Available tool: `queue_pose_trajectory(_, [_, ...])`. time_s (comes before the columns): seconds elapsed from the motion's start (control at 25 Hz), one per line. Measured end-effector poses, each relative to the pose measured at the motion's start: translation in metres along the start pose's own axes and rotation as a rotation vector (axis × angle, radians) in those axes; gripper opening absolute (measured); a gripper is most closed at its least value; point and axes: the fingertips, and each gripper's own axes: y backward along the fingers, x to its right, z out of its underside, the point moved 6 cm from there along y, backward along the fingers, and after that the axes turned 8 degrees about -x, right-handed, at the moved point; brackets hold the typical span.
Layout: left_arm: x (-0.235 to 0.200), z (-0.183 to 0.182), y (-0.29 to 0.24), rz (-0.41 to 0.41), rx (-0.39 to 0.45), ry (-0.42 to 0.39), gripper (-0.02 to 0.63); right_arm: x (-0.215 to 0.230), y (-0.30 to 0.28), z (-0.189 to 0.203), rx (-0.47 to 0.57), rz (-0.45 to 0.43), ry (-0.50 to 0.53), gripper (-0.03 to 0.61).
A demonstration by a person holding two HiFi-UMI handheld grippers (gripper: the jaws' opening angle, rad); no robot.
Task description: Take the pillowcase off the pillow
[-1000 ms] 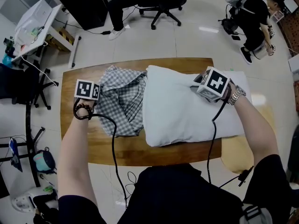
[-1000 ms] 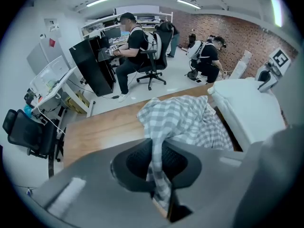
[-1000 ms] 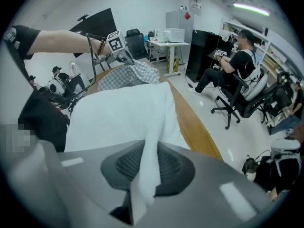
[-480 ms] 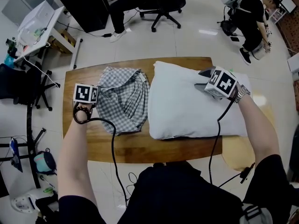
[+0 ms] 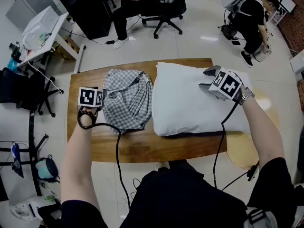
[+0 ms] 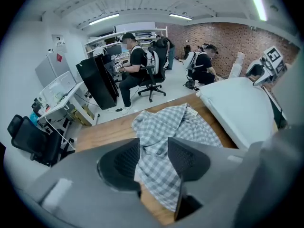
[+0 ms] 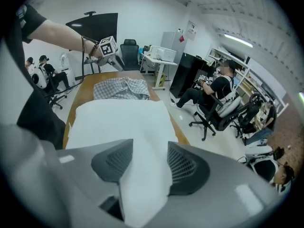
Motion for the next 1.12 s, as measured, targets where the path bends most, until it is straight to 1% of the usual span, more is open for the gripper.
queue_pose_trajectory(0.32, [0.057,0.02,0.038,0.059,0.118,-0.039,0.189,-0.062,0.025,0.006,0.061,0.044,-0.003,0.227])
queue_pose_trajectory(0.52, [0.092,0.034,0.063,0.097,0.184,-0.082,0.183,-0.103,0.037,0.004,0.122,0.068,-0.017,0.224])
queue_pose_trajectory(0.76, [0.132,0.059,0.082,0.126,0.229,-0.1,0.169,-0.144,0.046,0.014,0.176,0.093,-0.02,0.2])
queue_pose_trajectory(0.88, [0.141,0.075,0.095,0.126,0.24,-0.105,0.163,-0.167,0.049,0.012,0.192,0.103,-0.016,0.192])
queue_pose_trajectory(1.12, [0.175,0.098,0.116,0.164,0.302,-0.14,0.153,-0.208,0.054,0.011,0.229,0.125,-0.015,0.156])
